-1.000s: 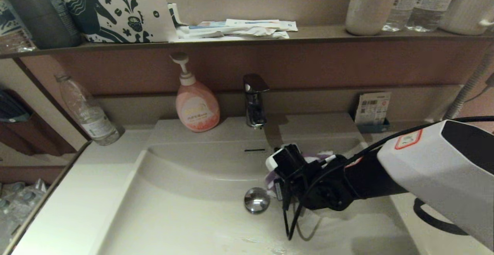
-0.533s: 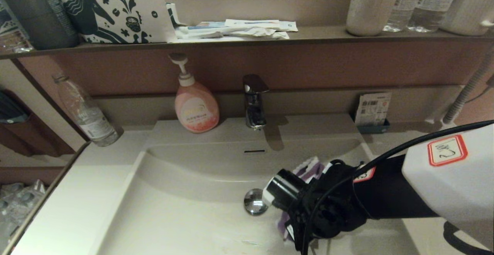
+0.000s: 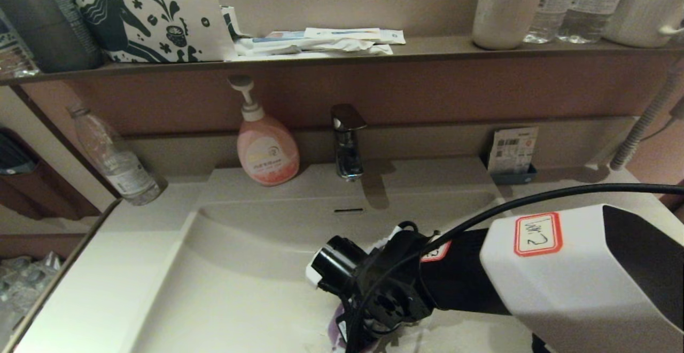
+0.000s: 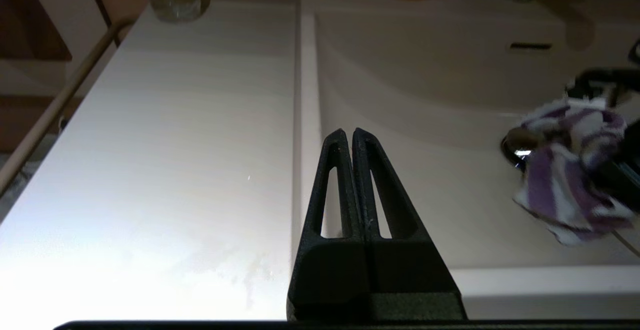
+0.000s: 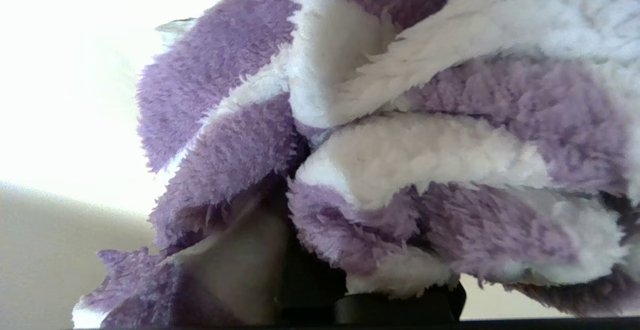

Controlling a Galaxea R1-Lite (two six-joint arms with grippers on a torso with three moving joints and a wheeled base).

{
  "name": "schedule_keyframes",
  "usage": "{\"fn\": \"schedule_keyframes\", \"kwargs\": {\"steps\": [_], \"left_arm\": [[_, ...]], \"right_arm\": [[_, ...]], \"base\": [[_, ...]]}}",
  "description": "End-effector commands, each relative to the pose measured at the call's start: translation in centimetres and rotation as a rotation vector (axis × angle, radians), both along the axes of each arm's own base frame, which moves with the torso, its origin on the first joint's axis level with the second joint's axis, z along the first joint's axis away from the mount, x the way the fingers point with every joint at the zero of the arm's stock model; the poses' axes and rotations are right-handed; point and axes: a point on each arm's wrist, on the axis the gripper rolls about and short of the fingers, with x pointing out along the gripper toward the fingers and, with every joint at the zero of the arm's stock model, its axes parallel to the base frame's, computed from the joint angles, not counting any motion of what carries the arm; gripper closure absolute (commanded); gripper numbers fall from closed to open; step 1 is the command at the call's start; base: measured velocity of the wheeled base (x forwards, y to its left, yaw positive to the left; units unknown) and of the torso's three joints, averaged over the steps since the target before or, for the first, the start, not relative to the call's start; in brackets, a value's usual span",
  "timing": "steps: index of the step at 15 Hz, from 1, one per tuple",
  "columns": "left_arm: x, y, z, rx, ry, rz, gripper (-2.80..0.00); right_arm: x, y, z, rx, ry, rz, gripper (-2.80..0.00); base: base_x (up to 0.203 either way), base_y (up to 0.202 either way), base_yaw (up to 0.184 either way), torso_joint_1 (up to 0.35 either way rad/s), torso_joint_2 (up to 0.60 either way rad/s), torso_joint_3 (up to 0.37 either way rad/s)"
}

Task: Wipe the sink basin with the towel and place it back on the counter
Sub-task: Wipe the sink

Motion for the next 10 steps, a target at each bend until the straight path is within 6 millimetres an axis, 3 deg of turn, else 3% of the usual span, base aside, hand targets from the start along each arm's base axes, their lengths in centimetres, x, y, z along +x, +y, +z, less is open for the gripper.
{"fn": "schedule_keyframes", "kwargs": {"steps": [1,5,10], "left_arm": [[0.0,0.0,0.0,0.0,-0.004,-0.001,0.0],[0.0,0.0,0.0,0.0,-0.004,-0.001,0.0],[0.0,0.0,0.0,0.0,-0.004,-0.001,0.0]], "right_arm": [[-0.1,1.9,-1.2,0.028,-0.018,0.016,0.0],[0.6,3.1,2.8,0.242,-0.158,-0.035,0.0],[2.8,6.7,4.4,0.545,-0.525,-0.051,0.0]], "base": [[0.0,0.0,0.0,0.0,0.0,0.0],[0.0,0.0,0.0,0.0,0.0,0.0],[0.0,0.0,0.0,0.0,0.0,0.0]]}}
